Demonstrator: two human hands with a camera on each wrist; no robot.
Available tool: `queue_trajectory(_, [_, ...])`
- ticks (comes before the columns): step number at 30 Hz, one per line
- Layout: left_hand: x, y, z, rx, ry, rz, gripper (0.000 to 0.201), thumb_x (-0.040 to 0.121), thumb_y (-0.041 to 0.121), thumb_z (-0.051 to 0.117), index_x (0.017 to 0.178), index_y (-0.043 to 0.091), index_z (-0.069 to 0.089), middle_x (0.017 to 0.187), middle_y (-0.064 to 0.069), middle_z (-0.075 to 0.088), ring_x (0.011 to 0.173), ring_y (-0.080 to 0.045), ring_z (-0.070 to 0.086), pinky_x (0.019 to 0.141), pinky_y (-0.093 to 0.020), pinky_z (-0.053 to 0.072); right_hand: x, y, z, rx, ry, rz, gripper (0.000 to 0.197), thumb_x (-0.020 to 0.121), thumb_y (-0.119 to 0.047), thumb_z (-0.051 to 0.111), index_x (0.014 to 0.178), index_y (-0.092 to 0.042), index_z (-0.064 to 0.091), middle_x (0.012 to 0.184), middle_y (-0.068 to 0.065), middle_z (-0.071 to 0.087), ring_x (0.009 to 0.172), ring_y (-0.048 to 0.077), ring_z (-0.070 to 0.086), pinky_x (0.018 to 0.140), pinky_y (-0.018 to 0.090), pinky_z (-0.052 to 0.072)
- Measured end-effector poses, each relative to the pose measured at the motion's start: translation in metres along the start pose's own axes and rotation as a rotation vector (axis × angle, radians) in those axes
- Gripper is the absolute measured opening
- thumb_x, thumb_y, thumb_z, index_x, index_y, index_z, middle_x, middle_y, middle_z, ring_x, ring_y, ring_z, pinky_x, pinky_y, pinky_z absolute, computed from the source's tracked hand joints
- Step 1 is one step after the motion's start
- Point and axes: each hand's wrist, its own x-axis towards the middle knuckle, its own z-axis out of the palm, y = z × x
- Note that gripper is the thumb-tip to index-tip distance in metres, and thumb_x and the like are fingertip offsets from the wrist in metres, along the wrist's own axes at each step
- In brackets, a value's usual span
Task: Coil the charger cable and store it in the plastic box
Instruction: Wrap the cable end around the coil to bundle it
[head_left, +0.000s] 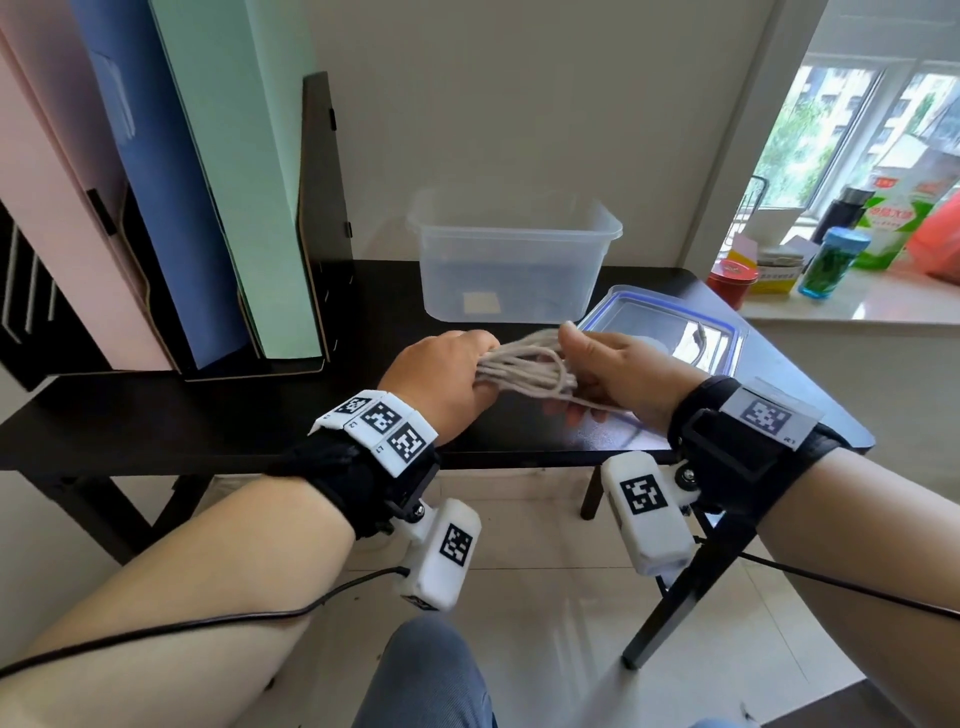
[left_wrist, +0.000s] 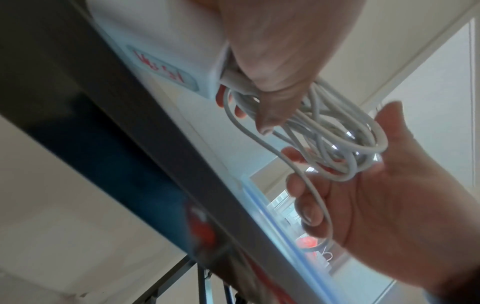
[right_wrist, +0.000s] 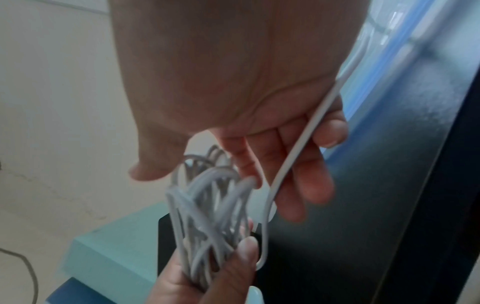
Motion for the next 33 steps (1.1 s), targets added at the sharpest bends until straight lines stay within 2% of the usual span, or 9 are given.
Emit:
queue_trajectory(2, [0.000, 0.000, -0.006, -0.062, 0.024, -0.059, 0.018, 0.088, 0.035, 0.051, 0.102, 0.024, 0.057, 0.093, 0.000, 0.064, 0.089, -0.025, 0.060, 0.071, -0.030, 0.041, -0.001, 0.001, -0.001, 0.030, 0.033, -0.024, 0.038, 0.096, -0.044, 0.030, 0.091, -0.022, 0.061, 0.079, 0.016, 0.069, 0.059, 0.026, 0.054, 0.052, 0.030, 0.035])
queue_trajectory(5, [0.001, 0.001, -0.012, -0.102, 0.052, -0.124, 0.028, 0.088, 0.037, 0.054, 0.113, 0.023, 0.055, 0.099, -0.002, 0.066, 0.094, -0.025, 0.061, 0.078, -0.032, 0.046, 0.003, 0.003, 0.001, 0.075, 0.042, -0.050, 0.028, 0.096, -0.033, 0.039, 0.104, -0.015, 0.059, 0.080, 0.014, 0.071, 0.054, 0.022, 0.051, 0.055, 0.032, 0.034])
queue_trajectory(7, [0.002, 0.003, -0.012, -0.110, 0.069, -0.157, 0.029, 0.089, 0.035, 0.054, 0.114, 0.021, 0.053, 0.098, -0.002, 0.064, 0.094, -0.026, 0.060, 0.078, -0.033, 0.046, 0.003, 0.002, 0.001, 0.129, 0.066, -0.072, 0.020, 0.087, -0.021, 0.045, 0.102, -0.016, 0.056, 0.075, 0.010, 0.073, 0.052, 0.021, 0.050, 0.054, 0.031, 0.034])
queue_trajectory(11, [0.002, 0.004, -0.012, -0.101, 0.077, -0.190, 0.028, 0.091, 0.032, 0.052, 0.114, 0.017, 0.051, 0.094, -0.002, 0.060, 0.092, -0.027, 0.060, 0.076, -0.034, 0.046, 0.003, 0.001, 0.001, -0.092, 0.137, -0.133, 0.041, 0.079, -0.005, 0.056, 0.115, -0.021, 0.044, 0.079, -0.001, 0.073, 0.067, 0.019, 0.057, 0.069, 0.032, 0.046])
queue_trajectory(14, [0.002, 0.004, -0.013, -0.077, 0.040, -0.191, 0.028, 0.092, 0.033, 0.050, 0.115, 0.017, 0.051, 0.098, -0.006, 0.063, 0.093, -0.028, 0.060, 0.078, -0.036, 0.047, 0.005, 0.001, 0.003, -0.350, 0.227, -0.186, 0.048, 0.078, -0.011, 0.065, 0.120, -0.018, 0.043, 0.077, -0.006, 0.070, 0.073, 0.014, 0.064, 0.076, 0.027, 0.049])
queue_trajectory(19, [-0.002, 0.006, -0.015, -0.037, -0.078, -0.134, 0.031, 0.092, 0.036, 0.049, 0.117, 0.018, 0.048, 0.103, -0.005, 0.063, 0.095, -0.027, 0.059, 0.084, -0.040, 0.048, 0.002, 0.000, -0.001, -0.351, 0.384, -0.221, 0.043, 0.077, -0.013, 0.069, 0.114, -0.022, 0.050, 0.072, -0.004, 0.070, 0.069, 0.008, 0.061, 0.058, 0.006, 0.040])
queue_trajectory(26, [-0.004, 0.009, -0.022, -0.132, -0.159, -0.132, 0.040, 0.083, 0.036, 0.064, 0.117, 0.021, 0.050, 0.102, 0.001, 0.062, 0.094, -0.020, 0.060, 0.086, -0.035, 0.048, 0.000, -0.006, -0.002, -0.323, 0.477, -0.228, 0.041, 0.075, -0.026, 0.072, 0.111, -0.022, 0.052, 0.071, -0.003, 0.069, 0.073, 0.010, 0.062, 0.064, 0.015, 0.041])
queue_trajectory(30, [-0.004, 0.008, -0.022, -0.108, -0.106, -0.154, 0.021, 0.086, 0.033, 0.058, 0.102, 0.020, 0.053, 0.094, 0.000, 0.061, 0.084, -0.020, 0.058, 0.072, -0.030, 0.045, -0.001, -0.006, 0.000, -0.364, 0.477, -0.226, 0.037, 0.076, -0.027, 0.072, 0.107, -0.024, 0.051, 0.069, -0.006, 0.067, 0.066, 0.003, 0.057, 0.062, 0.014, 0.038])
queue_trajectory(33, [-0.004, 0.005, -0.027, -0.181, -0.079, -0.207, 0.015, 0.087, 0.032, 0.054, 0.095, 0.019, 0.053, 0.090, -0.002, 0.060, 0.080, -0.021, 0.056, 0.066, -0.029, 0.042, -0.001, -0.007, -0.004, -0.396, 0.482, -0.212, 0.029, 0.077, -0.025, 0.070, 0.100, -0.024, 0.052, 0.066, -0.008, 0.063, 0.061, 0.003, 0.052, 0.061, 0.020, 0.039])
